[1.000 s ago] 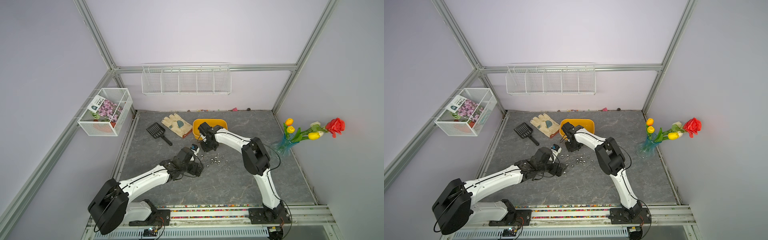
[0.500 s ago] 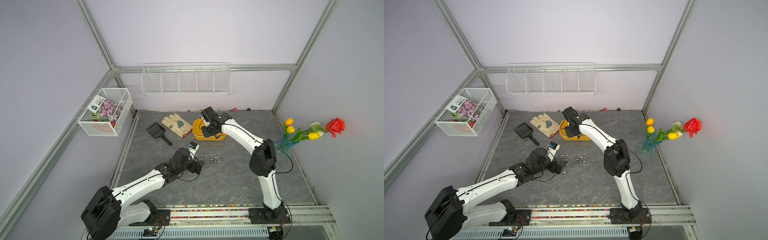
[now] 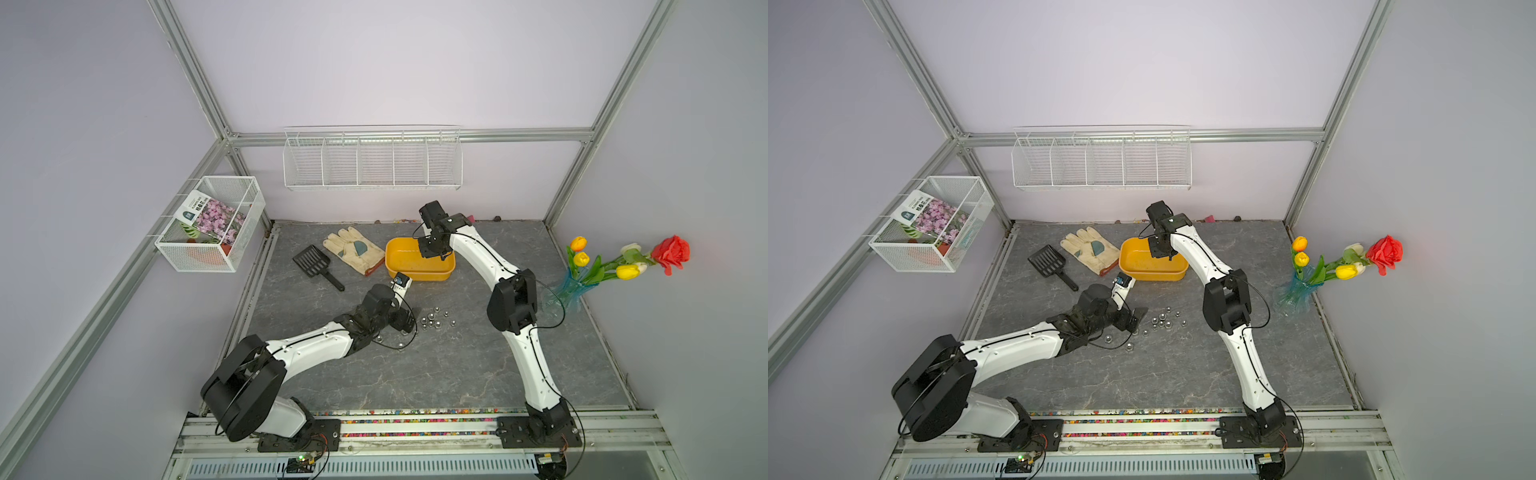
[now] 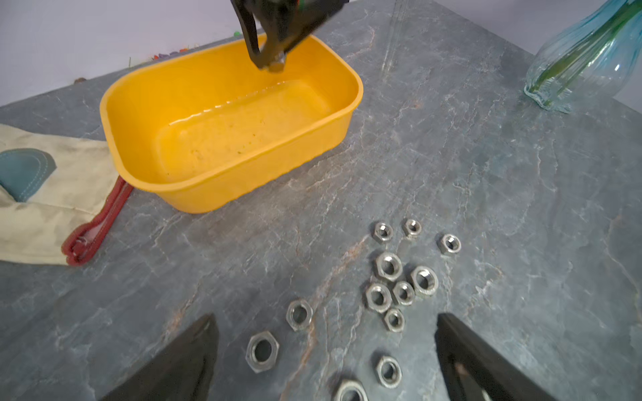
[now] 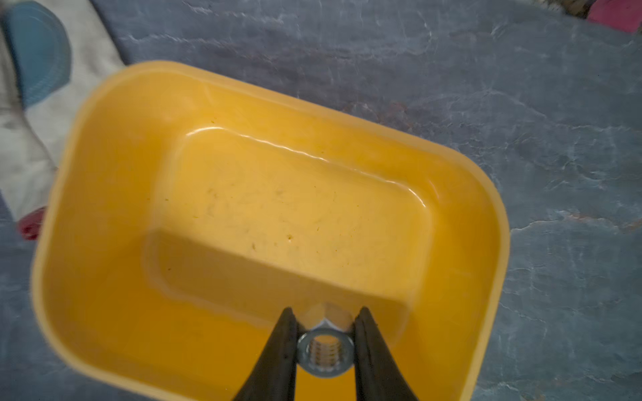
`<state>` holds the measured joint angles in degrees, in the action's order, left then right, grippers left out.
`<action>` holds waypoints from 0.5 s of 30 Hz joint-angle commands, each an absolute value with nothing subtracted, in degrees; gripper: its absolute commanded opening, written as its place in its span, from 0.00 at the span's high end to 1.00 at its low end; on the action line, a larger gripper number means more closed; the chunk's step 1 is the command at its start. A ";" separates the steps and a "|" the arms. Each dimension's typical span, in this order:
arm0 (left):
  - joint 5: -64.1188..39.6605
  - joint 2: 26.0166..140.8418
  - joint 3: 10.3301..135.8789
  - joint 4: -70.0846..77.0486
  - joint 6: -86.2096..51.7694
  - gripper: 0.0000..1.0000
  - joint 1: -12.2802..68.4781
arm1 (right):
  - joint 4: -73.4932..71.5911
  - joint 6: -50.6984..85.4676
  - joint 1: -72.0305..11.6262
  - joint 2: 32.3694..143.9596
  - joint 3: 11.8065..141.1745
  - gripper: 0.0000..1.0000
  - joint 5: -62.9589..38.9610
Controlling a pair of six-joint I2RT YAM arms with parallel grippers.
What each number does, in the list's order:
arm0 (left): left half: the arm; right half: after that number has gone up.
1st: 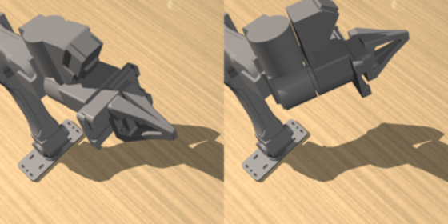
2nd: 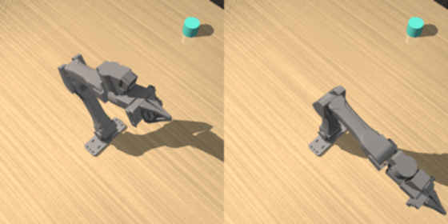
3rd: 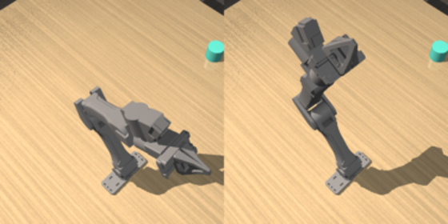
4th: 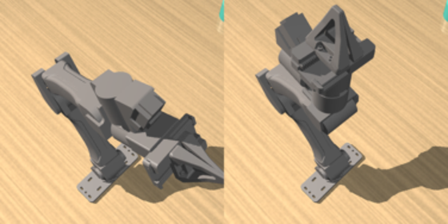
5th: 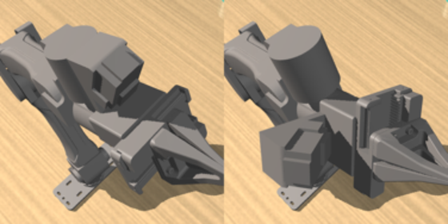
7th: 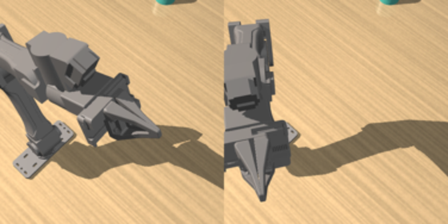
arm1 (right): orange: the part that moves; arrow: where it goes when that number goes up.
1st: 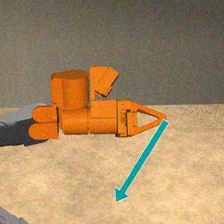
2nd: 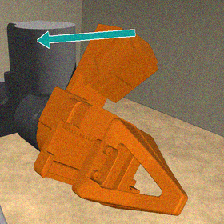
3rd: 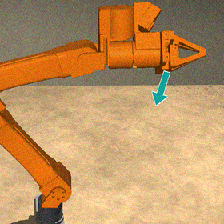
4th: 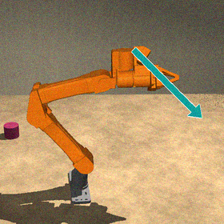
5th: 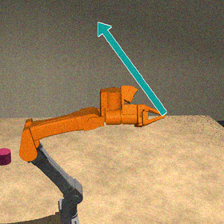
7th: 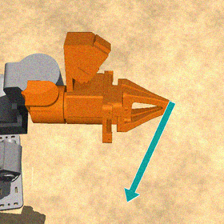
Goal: Put the nuts on the desktop into the storage box
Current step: Place the nut in the storage box.
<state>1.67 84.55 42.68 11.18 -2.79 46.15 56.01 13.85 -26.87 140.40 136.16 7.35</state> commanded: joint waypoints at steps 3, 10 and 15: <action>1.51 89.21 47.20 15.28 0.26 0.01 46.39 | 56.29 12.35 -25.42 142.68 137.29 0.90 6.59; 0.44 91.83 48.94 15.94 0.55 0.01 46.39 | 55.66 11.80 -24.63 146.46 138.04 0.90 6.24; 0.50 92.70 49.97 15.22 1.29 0.01 46.42 | 55.81 11.74 -24.49 149.59 140.22 0.90 5.80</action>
<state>1.23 91.96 48.07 14.87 -0.08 46.15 55.81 12.53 -24.67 147.89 138.41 6.57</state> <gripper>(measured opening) 0.990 0.263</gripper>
